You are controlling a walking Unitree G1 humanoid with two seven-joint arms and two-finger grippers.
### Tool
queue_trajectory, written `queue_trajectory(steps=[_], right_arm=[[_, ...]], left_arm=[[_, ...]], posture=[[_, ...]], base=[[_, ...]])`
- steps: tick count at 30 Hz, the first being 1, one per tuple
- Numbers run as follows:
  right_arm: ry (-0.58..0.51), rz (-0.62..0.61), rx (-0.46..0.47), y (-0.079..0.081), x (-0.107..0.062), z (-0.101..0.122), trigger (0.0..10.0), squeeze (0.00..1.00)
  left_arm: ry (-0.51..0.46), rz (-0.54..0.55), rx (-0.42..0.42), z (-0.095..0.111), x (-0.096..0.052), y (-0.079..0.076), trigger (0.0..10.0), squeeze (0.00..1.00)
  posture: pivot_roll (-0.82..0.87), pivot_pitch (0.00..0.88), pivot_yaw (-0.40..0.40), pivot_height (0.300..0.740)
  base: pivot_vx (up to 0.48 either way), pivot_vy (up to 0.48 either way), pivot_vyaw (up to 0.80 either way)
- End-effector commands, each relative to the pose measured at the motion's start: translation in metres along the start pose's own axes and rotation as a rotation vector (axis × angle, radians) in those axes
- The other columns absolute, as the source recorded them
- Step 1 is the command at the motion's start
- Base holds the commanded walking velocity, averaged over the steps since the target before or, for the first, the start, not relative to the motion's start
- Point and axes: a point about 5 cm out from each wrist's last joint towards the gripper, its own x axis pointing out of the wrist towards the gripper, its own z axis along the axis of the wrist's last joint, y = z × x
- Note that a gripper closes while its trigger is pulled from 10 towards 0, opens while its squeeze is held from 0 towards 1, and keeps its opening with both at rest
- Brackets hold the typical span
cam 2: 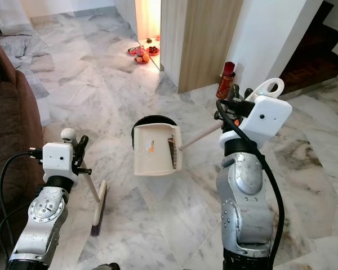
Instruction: Sweep floor
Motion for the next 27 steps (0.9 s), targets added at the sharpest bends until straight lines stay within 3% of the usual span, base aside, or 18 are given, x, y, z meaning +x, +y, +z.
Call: queue_trajectory(steps=[1, 27], right_arm=[[-0.075, 0.011, 0.024, 0.004, 0.002, 0.013, 10.0, 0.0], [-0.084, 0.067, 0.055, 0.021, 0.005, 0.019, 10.0, 0.0]], left_arm=[[-0.057, 0.005, 0.019, 0.01, 0.002, 0.0, 10.0, 0.0], [-0.059, 0.024, 0.021, 0.009, 0.003, 0.002, 10.0, 0.0]], posture=[[0.01, 0.071, -0.06, 0.74], [0.0, 0.092, -0.068, 0.74]], base=[[0.274, 0.0, 0.0], [0.32, 0.0, 0.0]])
